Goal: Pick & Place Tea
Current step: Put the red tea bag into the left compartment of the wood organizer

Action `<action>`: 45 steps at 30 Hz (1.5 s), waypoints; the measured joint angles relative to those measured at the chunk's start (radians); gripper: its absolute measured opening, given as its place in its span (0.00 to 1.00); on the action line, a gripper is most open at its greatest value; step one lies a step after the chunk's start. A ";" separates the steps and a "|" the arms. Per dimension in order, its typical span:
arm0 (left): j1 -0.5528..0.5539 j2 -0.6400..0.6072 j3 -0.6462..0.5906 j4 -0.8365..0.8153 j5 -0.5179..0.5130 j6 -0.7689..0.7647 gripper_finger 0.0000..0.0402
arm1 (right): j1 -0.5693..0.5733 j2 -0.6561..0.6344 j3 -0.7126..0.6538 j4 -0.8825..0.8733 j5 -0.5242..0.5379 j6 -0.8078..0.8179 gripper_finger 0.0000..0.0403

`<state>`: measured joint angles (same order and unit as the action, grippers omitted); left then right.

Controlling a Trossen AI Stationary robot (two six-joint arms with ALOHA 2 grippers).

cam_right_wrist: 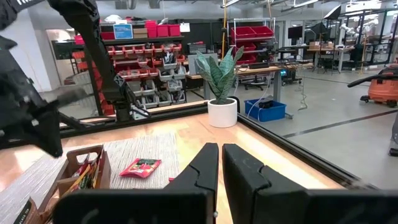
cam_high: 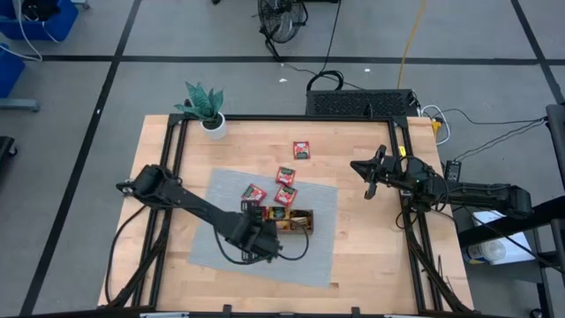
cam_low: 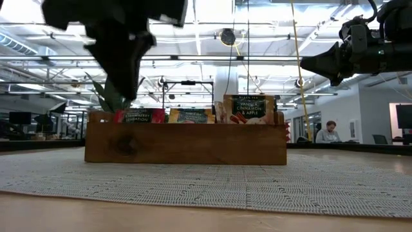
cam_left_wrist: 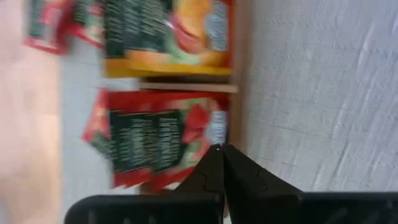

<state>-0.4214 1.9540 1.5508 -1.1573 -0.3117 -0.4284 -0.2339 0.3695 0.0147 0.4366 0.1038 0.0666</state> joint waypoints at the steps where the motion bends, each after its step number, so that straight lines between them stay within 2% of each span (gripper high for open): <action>1: 0.005 0.002 -0.013 0.021 0.015 0.013 0.01 | 0.000 0.000 0.000 0.000 0.000 0.000 0.03; 6: 0.034 0.003 -0.074 0.138 0.039 0.062 0.01 | 0.000 0.000 0.000 0.000 0.000 0.000 0.03; 15: 0.061 0.003 -0.149 0.169 0.053 0.084 0.00 | 0.000 0.000 0.000 0.000 0.000 0.000 0.03; 23: 0.080 0.001 -0.238 0.298 0.147 0.086 0.00 | 0.000 0.000 0.000 0.000 0.000 0.000 0.03; 32: 0.051 -0.003 -0.237 0.293 -0.074 0.059 0.00 | 0.000 0.000 0.000 0.000 0.000 0.000 0.03; 45: 0.007 -0.014 -0.234 0.280 -0.103 0.052 0.01 | 0.000 0.000 0.000 0.000 0.000 0.000 0.03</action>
<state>-0.4145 1.9401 1.3167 -0.8771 -0.4149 -0.3759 -0.2340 0.3695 0.0147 0.4366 0.1040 0.0669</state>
